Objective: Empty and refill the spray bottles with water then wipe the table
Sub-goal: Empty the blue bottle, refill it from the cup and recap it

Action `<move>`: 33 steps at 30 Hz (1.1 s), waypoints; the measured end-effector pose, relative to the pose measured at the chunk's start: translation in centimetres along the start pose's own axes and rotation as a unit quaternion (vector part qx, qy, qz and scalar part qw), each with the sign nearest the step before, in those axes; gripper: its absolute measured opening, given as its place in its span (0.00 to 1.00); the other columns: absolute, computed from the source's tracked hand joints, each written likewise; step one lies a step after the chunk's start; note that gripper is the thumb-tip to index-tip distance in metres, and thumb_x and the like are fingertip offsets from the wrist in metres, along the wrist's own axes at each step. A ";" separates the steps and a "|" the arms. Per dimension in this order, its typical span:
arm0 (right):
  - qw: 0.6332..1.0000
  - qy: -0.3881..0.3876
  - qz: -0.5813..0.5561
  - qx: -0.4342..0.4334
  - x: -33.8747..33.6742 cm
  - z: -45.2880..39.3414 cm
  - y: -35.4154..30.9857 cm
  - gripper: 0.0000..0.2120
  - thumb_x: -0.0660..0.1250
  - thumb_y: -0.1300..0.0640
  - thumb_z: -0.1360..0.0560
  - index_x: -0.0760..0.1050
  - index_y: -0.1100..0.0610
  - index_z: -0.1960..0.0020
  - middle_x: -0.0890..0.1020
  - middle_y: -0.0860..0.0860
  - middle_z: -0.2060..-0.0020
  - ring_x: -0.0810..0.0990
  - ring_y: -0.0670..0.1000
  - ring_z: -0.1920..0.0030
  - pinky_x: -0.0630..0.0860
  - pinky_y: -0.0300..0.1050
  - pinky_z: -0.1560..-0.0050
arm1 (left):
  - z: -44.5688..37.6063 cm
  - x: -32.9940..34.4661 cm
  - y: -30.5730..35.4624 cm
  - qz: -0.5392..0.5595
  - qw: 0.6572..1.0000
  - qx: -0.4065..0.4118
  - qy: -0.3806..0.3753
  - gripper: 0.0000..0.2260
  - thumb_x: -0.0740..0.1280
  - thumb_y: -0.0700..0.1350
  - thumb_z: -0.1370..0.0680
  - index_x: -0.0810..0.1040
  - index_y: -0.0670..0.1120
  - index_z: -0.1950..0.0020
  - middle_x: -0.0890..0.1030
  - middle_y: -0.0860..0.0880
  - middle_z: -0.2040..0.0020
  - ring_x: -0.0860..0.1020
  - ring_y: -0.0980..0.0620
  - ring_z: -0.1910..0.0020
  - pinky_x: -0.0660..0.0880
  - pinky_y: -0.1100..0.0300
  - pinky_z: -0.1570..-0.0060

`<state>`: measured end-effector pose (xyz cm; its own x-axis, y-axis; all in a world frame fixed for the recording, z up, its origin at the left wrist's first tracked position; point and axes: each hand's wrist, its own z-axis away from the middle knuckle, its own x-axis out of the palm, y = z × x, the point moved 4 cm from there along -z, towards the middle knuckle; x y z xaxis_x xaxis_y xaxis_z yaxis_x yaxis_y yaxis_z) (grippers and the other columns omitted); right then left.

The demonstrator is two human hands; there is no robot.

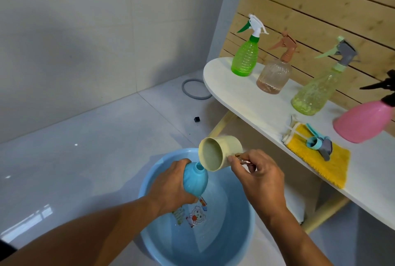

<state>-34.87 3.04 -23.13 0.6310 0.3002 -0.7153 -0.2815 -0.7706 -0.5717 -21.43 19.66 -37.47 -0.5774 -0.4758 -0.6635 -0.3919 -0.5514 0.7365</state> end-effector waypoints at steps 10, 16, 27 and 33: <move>0.995 0.020 0.089 -0.048 -0.3 -0.1 -0.7 0.06 0.77 0.48 0.28 0.83 0.48 0.58 0.76 0.42 0.66 0.73 0.47 0.63 0.71 0.44 0.66 | -0.2 -0.1 0.1 -0.001 1.000 -0.001 0.007 0.43 0.83 0.57 0.40 0.65 0.62 0.30 0.74 0.58 0.39 0.77 0.52 0.43 0.81 0.50 0.45; 0.988 0.046 0.119 -0.089 -0.6 -0.1 -1.4 0.08 0.79 0.49 0.29 0.82 0.49 0.60 0.71 0.41 0.67 0.71 0.47 0.64 0.68 0.42 0.68 | -0.2 0.0 0.1 -0.008 1.000 -0.003 0.005 0.42 0.83 0.59 0.41 0.67 0.62 0.31 0.74 0.58 0.40 0.78 0.52 0.44 0.81 0.51 0.46; 0.948 0.129 0.163 -0.243 -0.3 0.4 -1.7 0.14 0.70 0.44 0.22 0.81 0.51 0.61 0.81 0.47 0.63 0.73 0.52 0.66 0.69 0.43 0.70 | -0.3 0.2 0.1 -0.009 1.000 -0.007 0.004 0.44 0.82 0.61 0.42 0.65 0.63 0.32 0.74 0.59 0.40 0.77 0.52 0.44 0.80 0.50 0.46; 0.910 0.138 0.173 -0.351 -0.3 1.0 -2.2 0.16 0.73 0.50 0.22 0.78 0.55 0.66 0.73 0.51 0.70 0.64 0.53 0.69 0.60 0.45 0.68 | -0.3 0.2 0.0 0.008 1.000 -0.013 -0.001 0.44 0.82 0.61 0.43 0.64 0.64 0.32 0.74 0.59 0.41 0.78 0.53 0.47 0.82 0.51 0.50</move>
<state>-35.15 5.23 -22.06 0.7765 -0.1068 -0.6210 -0.0280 -0.9904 0.1354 -21.37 19.33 -37.63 -0.5850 -0.4831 -0.6514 -0.3632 -0.5621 0.7431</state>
